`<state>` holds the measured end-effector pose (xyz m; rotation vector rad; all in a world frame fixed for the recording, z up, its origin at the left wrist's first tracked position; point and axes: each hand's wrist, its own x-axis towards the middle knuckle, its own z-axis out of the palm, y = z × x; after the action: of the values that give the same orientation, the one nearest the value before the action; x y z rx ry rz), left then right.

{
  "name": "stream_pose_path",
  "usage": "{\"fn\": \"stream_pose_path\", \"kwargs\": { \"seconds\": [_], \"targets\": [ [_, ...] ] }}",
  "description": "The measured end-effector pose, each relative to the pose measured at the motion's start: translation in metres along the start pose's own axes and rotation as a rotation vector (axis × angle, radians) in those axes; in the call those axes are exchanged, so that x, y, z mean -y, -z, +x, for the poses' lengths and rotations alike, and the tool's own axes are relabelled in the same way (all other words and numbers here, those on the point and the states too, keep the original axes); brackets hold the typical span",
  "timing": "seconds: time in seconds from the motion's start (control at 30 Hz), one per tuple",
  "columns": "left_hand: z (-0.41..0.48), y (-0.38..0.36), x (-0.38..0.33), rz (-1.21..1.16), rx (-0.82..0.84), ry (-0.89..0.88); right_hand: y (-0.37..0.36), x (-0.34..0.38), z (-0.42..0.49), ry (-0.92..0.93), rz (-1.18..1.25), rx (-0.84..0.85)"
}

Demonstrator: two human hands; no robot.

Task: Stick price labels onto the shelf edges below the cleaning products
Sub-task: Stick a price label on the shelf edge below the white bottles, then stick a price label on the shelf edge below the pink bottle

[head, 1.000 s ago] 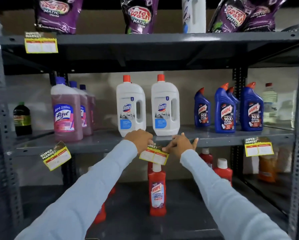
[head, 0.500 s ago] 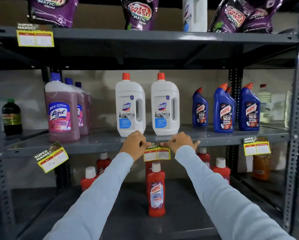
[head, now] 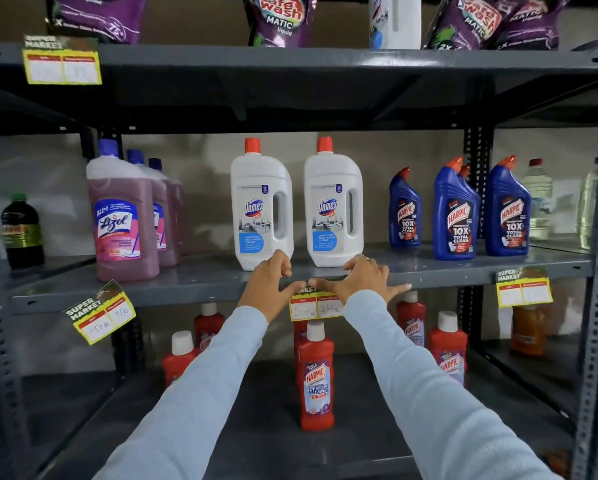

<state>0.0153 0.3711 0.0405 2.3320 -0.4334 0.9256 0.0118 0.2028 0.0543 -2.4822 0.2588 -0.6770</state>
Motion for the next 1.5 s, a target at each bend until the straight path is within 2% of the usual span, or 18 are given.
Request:
{"fn": "stream_pose_path", "kwargs": {
  "seconds": [0.17, 0.33, 0.5, 0.57, 0.63, 0.73, 0.83, 0.9, 1.0, 1.1, 1.2, 1.3, 1.37, 1.5],
  "targets": [
    [0.004, 0.003, -0.002, -0.089, 0.002, 0.031, -0.005, -0.005, 0.002, 0.058, -0.009, -0.047],
    [0.007, 0.017, -0.004, -0.185, 0.092, 0.091, 0.000, -0.007, 0.011, 0.050, 0.016, 0.014],
    [-0.002, 0.032, -0.001, -0.197, 0.120, 0.060, 0.014, -0.008, 0.010, 0.040, -0.004, -0.008],
    [-0.012, 0.039, 0.001, -0.148, 0.167, 0.009, 0.014, -0.003, -0.002, 0.115, -0.084, -0.089],
    [-0.023, 0.048, 0.007, -0.053, 0.184, -0.057, 0.006, 0.008, -0.019, 0.255, -0.033, -0.136],
    [-0.044, 0.077, 0.031, 0.230, 0.050, -0.222, -0.015, 0.046, -0.055, 0.442, 0.336, -0.028],
    [-0.061, 0.116, 0.064, 0.442, -0.038, -0.320, -0.039, 0.091, -0.083, 0.571, 0.440, 0.078],
    [-0.072, 0.146, 0.097, 0.513, -0.088, -0.273, -0.054, 0.127, -0.097, 0.606, 0.429, 0.165],
    [-0.087, 0.192, 0.150, 0.474, -0.214, -0.088, -0.074, 0.181, -0.115, 0.639, 0.385, 0.296],
    [-0.103, 0.228, 0.201, 0.498, -0.165, 0.069, -0.093, 0.228, -0.132, 0.643, 0.294, 0.391],
    [-0.112, 0.243, 0.231, 0.460, -0.018, 0.140, -0.111, 0.265, -0.143, 0.624, 0.139, 0.318],
    [-0.110, 0.248, 0.237, 0.392, -0.049, 0.116, -0.119, 0.290, -0.152, 0.568, -0.078, 0.270],
    [-0.106, 0.253, 0.237, 0.352, -0.112, 0.130, -0.120, 0.301, -0.154, 0.500, -0.085, 0.272],
    [-0.106, 0.245, 0.240, 0.416, -0.049, 0.175, -0.110, 0.307, -0.154, 0.430, -0.007, 0.267]
  ]
}}
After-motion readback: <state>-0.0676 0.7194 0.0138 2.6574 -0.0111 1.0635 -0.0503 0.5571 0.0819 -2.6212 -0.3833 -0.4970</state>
